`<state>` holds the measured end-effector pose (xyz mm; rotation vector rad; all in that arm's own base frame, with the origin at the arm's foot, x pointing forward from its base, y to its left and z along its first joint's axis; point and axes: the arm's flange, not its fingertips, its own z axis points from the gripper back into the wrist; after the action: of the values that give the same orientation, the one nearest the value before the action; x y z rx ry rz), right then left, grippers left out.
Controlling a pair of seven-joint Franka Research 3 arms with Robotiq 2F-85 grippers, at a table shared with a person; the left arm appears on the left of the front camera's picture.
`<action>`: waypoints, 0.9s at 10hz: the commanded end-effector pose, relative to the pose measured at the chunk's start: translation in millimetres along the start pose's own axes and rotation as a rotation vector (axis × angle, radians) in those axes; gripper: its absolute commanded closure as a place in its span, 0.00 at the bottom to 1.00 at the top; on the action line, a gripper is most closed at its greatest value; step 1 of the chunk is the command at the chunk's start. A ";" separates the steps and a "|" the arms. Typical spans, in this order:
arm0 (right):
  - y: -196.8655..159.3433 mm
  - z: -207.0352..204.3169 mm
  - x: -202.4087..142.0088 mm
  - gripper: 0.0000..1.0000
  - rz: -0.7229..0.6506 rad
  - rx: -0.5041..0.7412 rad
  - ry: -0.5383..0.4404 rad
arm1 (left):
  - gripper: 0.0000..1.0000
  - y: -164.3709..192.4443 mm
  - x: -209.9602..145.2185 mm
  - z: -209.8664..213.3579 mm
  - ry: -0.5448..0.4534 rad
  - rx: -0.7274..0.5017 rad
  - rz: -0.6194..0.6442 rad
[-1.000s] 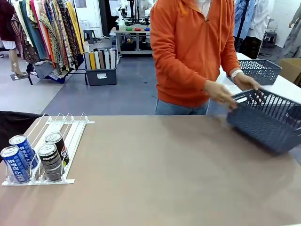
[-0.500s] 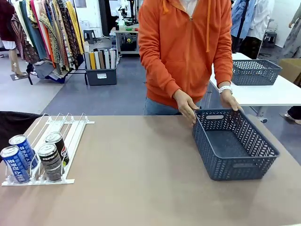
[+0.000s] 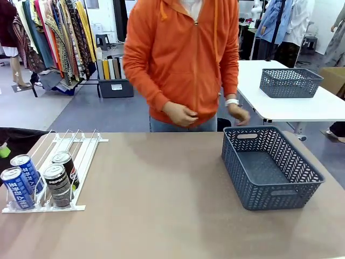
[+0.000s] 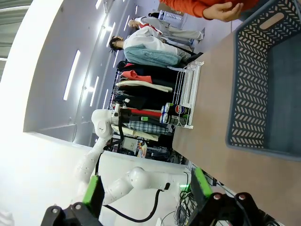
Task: Retrieve and store the cans from the dispenser.
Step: Pick up one can from the Automatic Can Dispenser and place it in the middle of the table.
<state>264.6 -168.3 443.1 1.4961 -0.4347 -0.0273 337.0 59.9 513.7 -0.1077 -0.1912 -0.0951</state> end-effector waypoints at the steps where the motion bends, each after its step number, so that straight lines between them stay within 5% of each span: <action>1: 4.5 0.5 2.5 0.00 0.003 0.013 -0.007 | 0.00 -2.3 0.1 -2.4 0.004 0.021 0.006; 9: 4.5 0.5 2.5 0.00 0.003 0.013 -0.007 | 0.00 -2.3 13.9 -97.1 0.139 0.029 0.220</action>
<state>264.5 -168.4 443.1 1.4962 -0.4350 -0.0276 361.0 51.5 431.4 -0.1117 -0.0509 0.0875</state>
